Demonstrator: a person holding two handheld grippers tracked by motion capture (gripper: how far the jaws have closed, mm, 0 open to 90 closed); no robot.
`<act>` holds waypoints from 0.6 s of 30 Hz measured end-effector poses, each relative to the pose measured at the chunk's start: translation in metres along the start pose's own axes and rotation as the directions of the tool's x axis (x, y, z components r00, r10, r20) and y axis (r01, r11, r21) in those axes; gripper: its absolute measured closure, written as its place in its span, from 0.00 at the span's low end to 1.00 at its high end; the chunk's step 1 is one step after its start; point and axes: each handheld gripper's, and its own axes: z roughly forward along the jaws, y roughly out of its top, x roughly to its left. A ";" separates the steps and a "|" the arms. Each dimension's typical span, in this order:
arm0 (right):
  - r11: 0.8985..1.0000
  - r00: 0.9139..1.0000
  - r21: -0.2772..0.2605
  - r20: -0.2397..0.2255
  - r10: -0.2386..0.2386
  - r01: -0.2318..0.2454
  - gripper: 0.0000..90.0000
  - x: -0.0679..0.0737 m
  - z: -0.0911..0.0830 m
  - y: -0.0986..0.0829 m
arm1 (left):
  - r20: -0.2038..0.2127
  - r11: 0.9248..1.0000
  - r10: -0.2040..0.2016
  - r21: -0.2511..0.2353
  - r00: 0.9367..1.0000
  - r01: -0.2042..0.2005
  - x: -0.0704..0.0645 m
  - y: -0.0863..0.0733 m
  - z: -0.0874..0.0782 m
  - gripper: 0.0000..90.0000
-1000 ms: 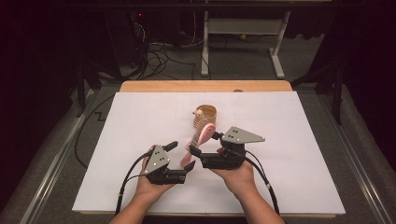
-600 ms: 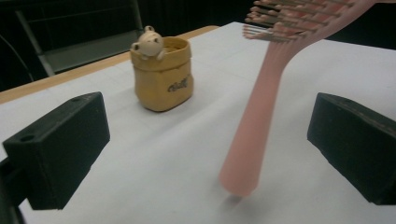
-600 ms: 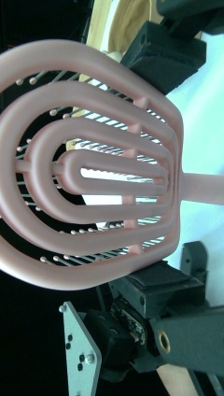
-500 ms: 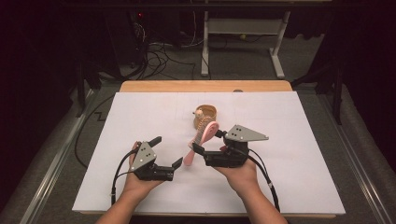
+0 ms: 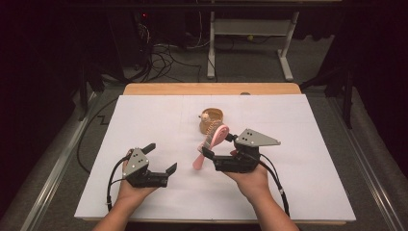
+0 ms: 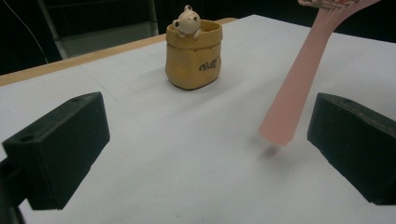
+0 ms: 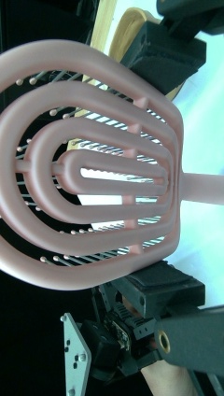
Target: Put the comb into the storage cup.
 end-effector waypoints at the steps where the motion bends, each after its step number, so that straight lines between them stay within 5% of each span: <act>1: 1.000 1.000 0.000 0.002 -0.001 0.001 0.23 0.000 -0.001 0.000 | 0.000 1.000 0.000 -0.004 1.000 0.000 0.000 0.000 0.000 0.00; 18: 1.000 0.999 -0.008 0.042 -0.009 0.009 0.23 -0.011 -0.016 -0.004 | -0.008 1.000 -0.003 -0.024 1.000 0.002 0.008 -0.006 -0.008 0.00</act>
